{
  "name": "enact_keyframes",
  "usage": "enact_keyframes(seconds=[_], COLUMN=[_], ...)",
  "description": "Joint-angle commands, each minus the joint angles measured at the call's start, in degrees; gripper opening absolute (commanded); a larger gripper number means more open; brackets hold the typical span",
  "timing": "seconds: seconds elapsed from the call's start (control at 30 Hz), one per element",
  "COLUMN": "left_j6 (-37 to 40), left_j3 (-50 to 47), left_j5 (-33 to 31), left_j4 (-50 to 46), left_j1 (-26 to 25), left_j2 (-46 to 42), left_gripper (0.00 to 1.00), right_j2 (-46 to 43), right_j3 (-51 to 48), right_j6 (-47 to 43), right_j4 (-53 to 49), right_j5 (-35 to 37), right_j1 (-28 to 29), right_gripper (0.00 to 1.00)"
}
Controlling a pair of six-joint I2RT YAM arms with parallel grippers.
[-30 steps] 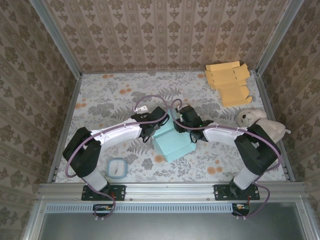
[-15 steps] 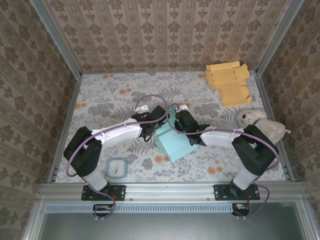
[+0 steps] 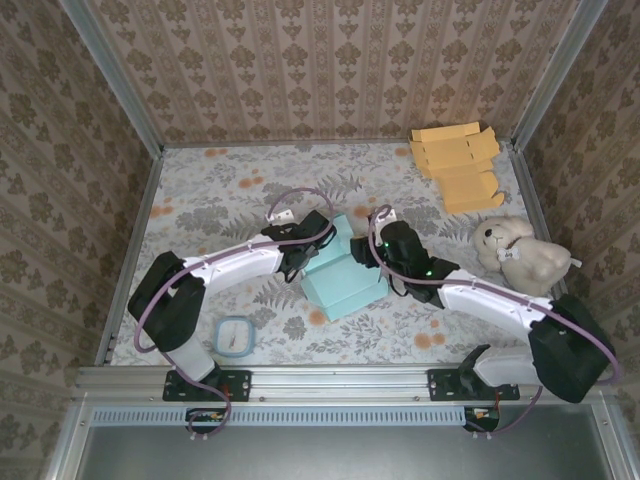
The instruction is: Fold the paper box
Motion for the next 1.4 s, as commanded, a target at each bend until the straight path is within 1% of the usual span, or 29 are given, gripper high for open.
enact_keyframes(seconds=[0.0, 0.1, 0.23, 0.37, 0.53, 0.7, 0.9, 1.0, 1.1, 1.23, 1.37], left_j6=[2.4, 3.6, 4.3, 4.7, 4.8, 4.4, 4.3, 4.3, 3.8, -0.2, -3.5], left_j3=[-0.6, -1.0, -1.6, -1.3, -0.8, -0.6, 0.1, 0.4, 0.5, 1.7, 1.4], left_j5=[0.3, 0.9, 1.3, 2.1, 2.6, 2.0, 2.5, 2.9, 3.1, 0.7, -1.1], left_j4=[1.1, 1.8, 2.7, 2.9, 3.0, 2.8, 2.7, 2.7, 2.3, -2.5, -4.9], left_j1=[0.2, 0.2, -0.1, -0.2, -0.4, -0.6, -0.8, -1.1, -1.3, -1.3, -1.3], left_j2=[-0.7, -1.4, -2.0, -1.2, -0.6, -0.5, 0.4, 0.5, 0.4, 0.4, 0.0], left_gripper=[0.00, 0.00, 0.00, 0.00, 0.00, 0.00, 0.00, 0.00, 0.00, 0.00, 0.00], right_j2=[0.1, 3.6, 10.4, 14.7, 18.8, 20.6, 23.2, 24.9, 26.4, 28.5, 29.6], right_j3=[0.1, 2.0, 5.9, 8.3, 11.0, 10.9, 12.4, 13.2, 13.8, 15.9, 16.1], right_j6=[1.1, 0.3, -0.7, -2.1, -3.7, -2.8, -2.7, -3.7, -4.8, -5.0, -4.4], right_j4=[-3.5, -2.6, -1.8, -0.4, -0.6, 1.7, 1.8, 1.7, 1.7, -3.0, -5.4], right_j5=[-0.8, -4.0, -9.2, -11.0, -10.0, -10.0, -5.7, -1.5, 5.8, 23.0, 34.8], right_j1=[-0.5, -1.7, -3.6, -4.0, -4.0, -3.8, -2.8, -2.0, -1.5, -0.6, -0.5], right_gripper=[0.53, 0.52, 0.48, 0.46, 0.39, 0.34, 0.29, 0.27, 0.23, 0.20, 0.19])
